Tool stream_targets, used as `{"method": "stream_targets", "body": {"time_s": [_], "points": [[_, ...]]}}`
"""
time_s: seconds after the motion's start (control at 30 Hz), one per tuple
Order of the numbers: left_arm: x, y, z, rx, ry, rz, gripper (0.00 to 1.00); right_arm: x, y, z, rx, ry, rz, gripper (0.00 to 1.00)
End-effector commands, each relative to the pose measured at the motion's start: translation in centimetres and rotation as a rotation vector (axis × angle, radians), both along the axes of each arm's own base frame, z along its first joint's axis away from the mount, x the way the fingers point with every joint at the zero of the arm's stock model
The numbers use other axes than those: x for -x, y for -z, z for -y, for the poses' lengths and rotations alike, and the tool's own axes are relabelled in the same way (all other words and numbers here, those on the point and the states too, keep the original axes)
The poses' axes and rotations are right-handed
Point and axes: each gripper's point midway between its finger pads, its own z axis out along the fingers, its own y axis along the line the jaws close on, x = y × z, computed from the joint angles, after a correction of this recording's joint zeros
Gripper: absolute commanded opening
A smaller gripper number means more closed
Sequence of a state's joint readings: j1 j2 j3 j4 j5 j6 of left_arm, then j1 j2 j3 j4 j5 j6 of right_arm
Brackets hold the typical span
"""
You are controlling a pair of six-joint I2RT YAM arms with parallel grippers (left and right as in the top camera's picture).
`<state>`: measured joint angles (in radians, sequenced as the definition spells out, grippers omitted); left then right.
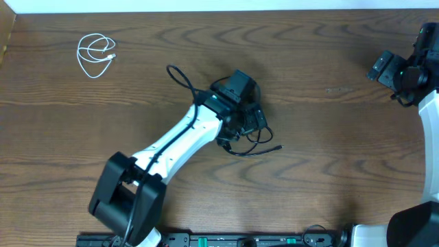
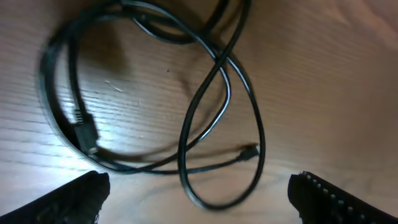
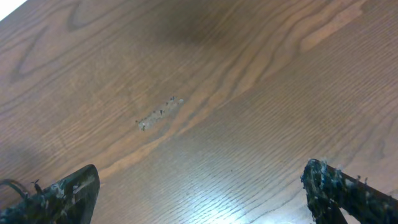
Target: Untangle cables
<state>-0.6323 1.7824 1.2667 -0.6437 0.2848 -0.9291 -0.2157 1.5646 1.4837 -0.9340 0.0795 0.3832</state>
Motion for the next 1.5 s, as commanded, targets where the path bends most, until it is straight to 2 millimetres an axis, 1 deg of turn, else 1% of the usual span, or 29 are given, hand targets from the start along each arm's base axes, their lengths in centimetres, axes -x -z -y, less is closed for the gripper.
{"method": "stream_targets", "body": {"time_s": [0.0, 0.03, 0.1, 0.2, 0.27, 0.3, 0.4, 0.47, 0.5, 0.53, 0.73, 0.8, 0.87, 0.9, 0.93, 1.0, 1.1, 1.17, 1.23, 1.3, 1.4, 1.47], "points": [[0.1, 2.0, 0.2, -0.023, -0.075, -0.042, 0.93, 0.0, 0.2, 0.1, -0.002, 0.014, -0.006, 0.99], [0.1, 2.2, 0.2, -0.026, -0.076, -0.041, 0.91, 0.0, 0.2, 0.1, -0.001, 0.014, -0.006, 0.99], [0.1, 2.6, 0.2, -0.033, -0.088, -0.055, 0.83, 0.0, 0.2, 0.1, -0.002, 0.014, -0.006, 0.99], [0.2, 3.4, 0.1, -0.044, -0.09, -0.071, 0.78, 0.0, 0.2, 0.1, -0.002, 0.014, -0.006, 0.99], [0.3, 3.6, 0.1, -0.048, -0.09, -0.075, 0.72, 0.0, 0.2, 0.1, -0.002, 0.014, -0.006, 0.99], [0.3, 3.6, 0.1, -0.048, -0.09, -0.074, 0.68, 0.0, 0.2, 0.1, -0.002, 0.014, -0.006, 0.99], [0.2, 3.5, 0.1, -0.045, -0.09, -0.071, 0.47, 0.0, 0.2, 0.1, -0.002, 0.014, -0.006, 0.99], [0.2, 3.5, 0.1, -0.045, -0.09, -0.071, 0.4, 0.0, 0.2, 0.1, -0.002, 0.014, -0.006, 0.99], [0.2, 3.5, 0.1, -0.045, -0.09, -0.071, 0.34, 0.0, 0.2, 0.1, -0.002, 0.014, -0.005, 0.99], [0.2, 3.5, 0.1, -0.045, -0.09, -0.071, 0.31, 0.0, 0.2, 0.1, -0.002, 0.014, -0.006, 0.99], [0.2, 3.5, 0.1, -0.045, -0.089, -0.072, 0.3, 0.0, 0.2, 0.1, -0.002, 0.014, -0.005, 0.99], [0.2, 3.5, 0.1, -0.045, -0.089, -0.072, 0.24, 0.0, 0.2, 0.1, -0.002, 0.014, -0.006, 0.99], [0.2, 3.5, 0.1, -0.045, -0.089, -0.072, 0.24, 0.0, 0.2, 0.1, -0.002, 0.014, -0.005, 0.99], [0.2, 3.5, 0.1, -0.045, -0.089, -0.072, 0.22, 0.0, 0.2, 0.1, -0.002, 0.014, -0.005, 0.99], [0.2, 3.5, 0.1, -0.044, -0.089, -0.073, 0.19, 0.0, 0.2, 0.1, -0.002, 0.014, -0.005, 0.99], [0.2, 3.5, 0.1, -0.044, -0.089, -0.072, 0.09, 0.0, 0.2, 0.1, -0.002, 0.014, -0.006, 0.99], [-0.1, 3.2, 0.1, -0.039, -0.085, -0.061, 0.08, 0.0, 0.2, 0.1, -0.002, 0.014, -0.006, 0.99], [-0.7, 2.2, 0.1, -0.023, -0.084, -0.037, 0.07, 0.0, 0.2, 0.1, -0.002, 0.014, -0.005, 0.99], [-1.8, 0.2, 0.1, 0.007, -0.06, 0.023, 0.07, 0.0, 0.2, 0.1, -0.002, 0.014, -0.006, 0.99], [-3.0, -2.7, 0.2, 0.05, -0.028, 0.1, 0.07, 0.0, 0.2, 0.1, -0.002, 0.014, -0.005, 0.99], [-4.4, -8.1, 0.1, 0.125, -0.007, 0.236, 0.08, 0.0, 0.2, 0.1, -0.002, 0.014, -0.006, 0.99], [-4.8, -11.7, 0.2, 0.176, 0.014, 0.333, 0.07, 0.0, 0.2, 0.1, -0.002, 0.014, -0.006, 0.99]]}}
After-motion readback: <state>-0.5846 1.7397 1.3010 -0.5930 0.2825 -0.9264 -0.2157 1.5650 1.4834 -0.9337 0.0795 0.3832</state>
